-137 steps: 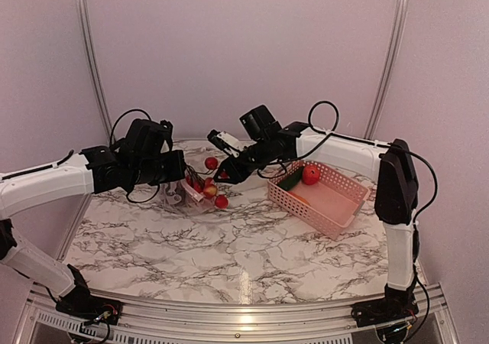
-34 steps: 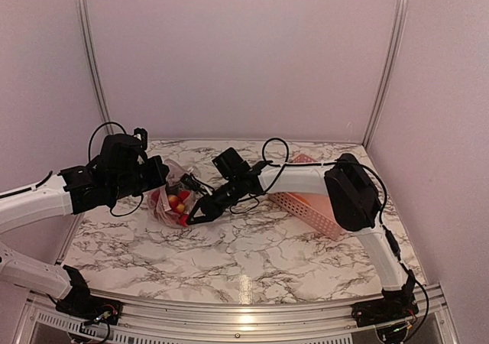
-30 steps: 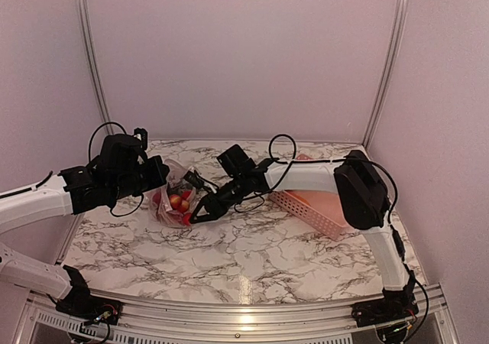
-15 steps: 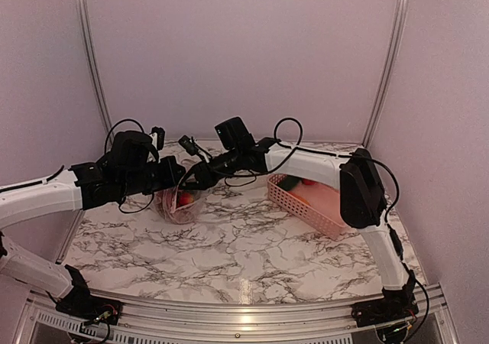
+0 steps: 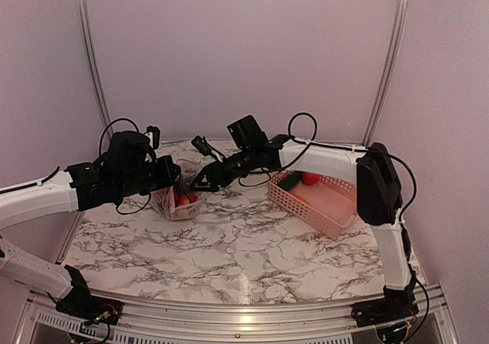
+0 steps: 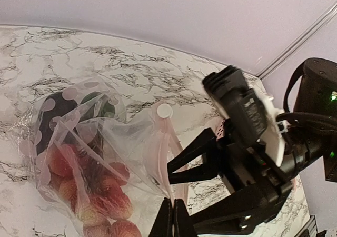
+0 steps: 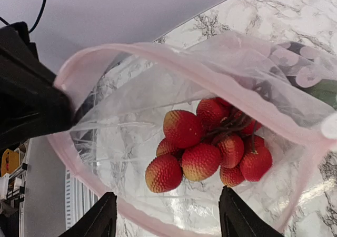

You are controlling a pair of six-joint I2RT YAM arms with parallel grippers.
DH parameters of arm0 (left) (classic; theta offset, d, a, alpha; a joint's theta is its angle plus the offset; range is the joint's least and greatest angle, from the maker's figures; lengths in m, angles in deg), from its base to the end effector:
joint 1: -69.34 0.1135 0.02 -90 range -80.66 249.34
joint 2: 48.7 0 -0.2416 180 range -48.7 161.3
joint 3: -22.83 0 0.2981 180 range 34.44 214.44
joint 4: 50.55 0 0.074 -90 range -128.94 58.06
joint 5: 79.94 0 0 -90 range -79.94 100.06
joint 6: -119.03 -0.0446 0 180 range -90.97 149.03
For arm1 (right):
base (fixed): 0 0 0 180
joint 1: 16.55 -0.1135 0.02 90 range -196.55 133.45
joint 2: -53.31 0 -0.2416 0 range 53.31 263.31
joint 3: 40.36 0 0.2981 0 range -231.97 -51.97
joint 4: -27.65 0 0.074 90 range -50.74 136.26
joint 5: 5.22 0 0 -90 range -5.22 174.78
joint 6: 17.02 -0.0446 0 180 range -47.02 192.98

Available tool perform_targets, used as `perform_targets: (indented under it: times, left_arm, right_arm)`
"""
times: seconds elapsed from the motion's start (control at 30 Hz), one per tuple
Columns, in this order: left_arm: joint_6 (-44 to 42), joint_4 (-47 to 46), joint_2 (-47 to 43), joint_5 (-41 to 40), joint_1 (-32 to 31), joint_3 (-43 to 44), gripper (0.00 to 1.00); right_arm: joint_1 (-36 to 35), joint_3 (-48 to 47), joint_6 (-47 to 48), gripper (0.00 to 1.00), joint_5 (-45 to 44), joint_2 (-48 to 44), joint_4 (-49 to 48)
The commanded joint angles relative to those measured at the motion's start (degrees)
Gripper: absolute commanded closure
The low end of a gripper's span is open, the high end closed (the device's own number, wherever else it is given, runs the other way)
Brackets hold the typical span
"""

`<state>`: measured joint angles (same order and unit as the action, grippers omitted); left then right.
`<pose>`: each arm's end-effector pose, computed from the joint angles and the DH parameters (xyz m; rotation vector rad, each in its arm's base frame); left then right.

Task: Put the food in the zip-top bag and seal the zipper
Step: Adjust the fake fruit in the zipper food storage bag, then pick up the fake fruit from the bin.

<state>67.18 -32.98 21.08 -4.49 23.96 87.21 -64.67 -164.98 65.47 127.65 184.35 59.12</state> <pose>0.2476 -0.2350 0.2664 -0.0430 2.0255 -0.6983 0.3506 0.4365 0.1969 -1.2265 2.0274 1.3389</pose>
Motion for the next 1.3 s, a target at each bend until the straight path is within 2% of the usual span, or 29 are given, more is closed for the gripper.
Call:
perform_targets:
  times: [0.0,0.13,0.4,0.5,0.57,0.63,0.83,1.07,1.27]
  left_arm:
    - [-0.6,3.3,0.0,-2.9,0.4,1.7,1.00]
    - [-1.4,3.4,1.0,-2.7,0.5,2.5,1.00]
    - [-3.6,3.4,2.8,-1.9,0.5,4.8,1.00]
    - [-4.0,3.1,3.2,-1.3,0.6,5.2,1.00]
    - [-4.1,2.7,3.4,-1.0,0.5,5.2,1.00]
    - [-4.2,2.5,3.6,-0.8,0.5,5.1,1.00]
    - [-4.5,2.0,4.2,-0.1,0.5,4.8,1.00]
    - [-4.6,1.6,4.4,0.7,0.5,4.5,1.00]
    - [-4.3,1.3,4.4,1.2,0.5,3.9,1.00]
  right_arm:
    - [6.2,7.2,2.1,0.33,3.6,-14.0,-1.5]
    - [10.6,10.7,7.0,0.30,2.5,-19.7,1.9]
    - [23.3,15.3,19.2,0.24,-8.5,-23.0,8.3]
    - [27.6,15.0,24.5,0.15,-17.2,-22.5,11.5]
    - [28.9,15.9,28.6,0.03,-24.3,-22.6,12.3]
    - [30.1,17.6,31.1,0.01,-29.4,-23.3,12.0]
    - [32.8,20.2,33.8,0.02,-36.4,-22.2,11.8]
    - [32.9,17.9,36.3,0.21,-39.1,-15.9,15.9]
    - [32.9,15.9,35.7,0.24,-39.8,-11.8,18.3]
